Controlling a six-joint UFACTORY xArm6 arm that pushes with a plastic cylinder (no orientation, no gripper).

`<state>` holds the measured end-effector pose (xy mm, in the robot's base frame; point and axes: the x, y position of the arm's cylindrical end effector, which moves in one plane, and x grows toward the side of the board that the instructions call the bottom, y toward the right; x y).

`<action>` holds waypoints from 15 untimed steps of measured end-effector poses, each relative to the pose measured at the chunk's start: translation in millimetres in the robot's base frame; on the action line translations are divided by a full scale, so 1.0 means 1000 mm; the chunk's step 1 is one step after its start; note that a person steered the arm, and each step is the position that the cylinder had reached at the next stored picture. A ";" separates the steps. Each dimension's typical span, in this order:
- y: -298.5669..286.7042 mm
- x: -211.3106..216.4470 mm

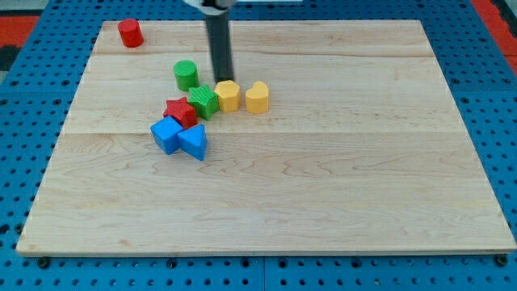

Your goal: Push the yellow heart to the top center

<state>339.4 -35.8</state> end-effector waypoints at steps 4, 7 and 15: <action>0.140 0.082; 0.062 -0.011; 0.038 -0.052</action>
<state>287.4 2.2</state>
